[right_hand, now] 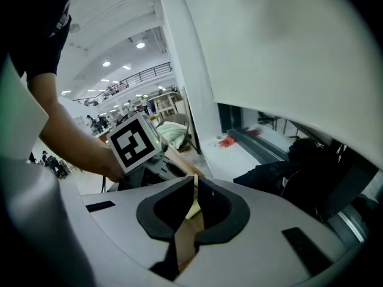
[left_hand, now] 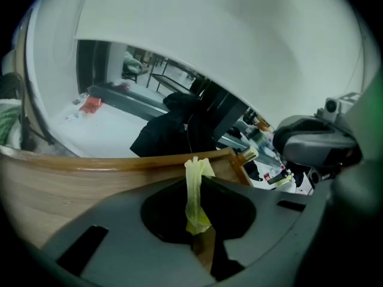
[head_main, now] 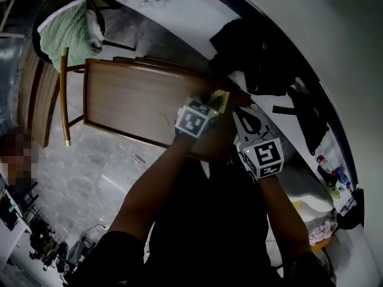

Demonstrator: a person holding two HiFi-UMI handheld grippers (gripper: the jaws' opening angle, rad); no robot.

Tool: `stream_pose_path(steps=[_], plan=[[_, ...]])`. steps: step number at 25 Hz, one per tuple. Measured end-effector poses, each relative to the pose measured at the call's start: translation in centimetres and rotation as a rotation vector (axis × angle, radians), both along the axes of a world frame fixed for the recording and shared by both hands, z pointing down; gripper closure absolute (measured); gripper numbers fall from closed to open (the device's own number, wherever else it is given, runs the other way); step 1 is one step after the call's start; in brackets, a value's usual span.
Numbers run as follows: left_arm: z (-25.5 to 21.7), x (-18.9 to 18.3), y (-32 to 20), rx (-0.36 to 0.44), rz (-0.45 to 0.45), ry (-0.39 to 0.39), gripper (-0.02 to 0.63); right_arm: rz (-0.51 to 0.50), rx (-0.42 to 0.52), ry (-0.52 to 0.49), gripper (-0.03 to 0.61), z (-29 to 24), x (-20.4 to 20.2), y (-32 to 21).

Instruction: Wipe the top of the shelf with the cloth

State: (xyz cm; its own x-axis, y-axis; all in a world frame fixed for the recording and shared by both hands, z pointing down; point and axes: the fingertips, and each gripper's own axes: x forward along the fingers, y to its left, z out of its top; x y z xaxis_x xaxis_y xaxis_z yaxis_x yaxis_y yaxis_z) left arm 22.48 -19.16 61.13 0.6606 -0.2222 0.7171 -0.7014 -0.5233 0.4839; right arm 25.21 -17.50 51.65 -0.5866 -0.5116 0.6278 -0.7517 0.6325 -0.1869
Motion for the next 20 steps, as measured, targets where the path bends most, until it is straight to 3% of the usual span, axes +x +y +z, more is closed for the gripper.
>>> stream_pose_path(steps=[8, 13, 20], plan=[[1.1, -9.5, -1.4, -0.001, -0.008, -0.021, 0.578, -0.037, -0.011, -0.020, 0.548, 0.0, -8.1, -0.3], [1.1, -15.3, -2.5, -0.004, -0.060, -0.007, 0.578, -0.067, -0.003, -0.013, 0.548, 0.1, -12.8, -1.0], [1.7, -23.6, -4.6, 0.017, -0.117, -0.041, 0.578, -0.034, -0.006, -0.006, 0.548, 0.3, -17.3, -2.2]])
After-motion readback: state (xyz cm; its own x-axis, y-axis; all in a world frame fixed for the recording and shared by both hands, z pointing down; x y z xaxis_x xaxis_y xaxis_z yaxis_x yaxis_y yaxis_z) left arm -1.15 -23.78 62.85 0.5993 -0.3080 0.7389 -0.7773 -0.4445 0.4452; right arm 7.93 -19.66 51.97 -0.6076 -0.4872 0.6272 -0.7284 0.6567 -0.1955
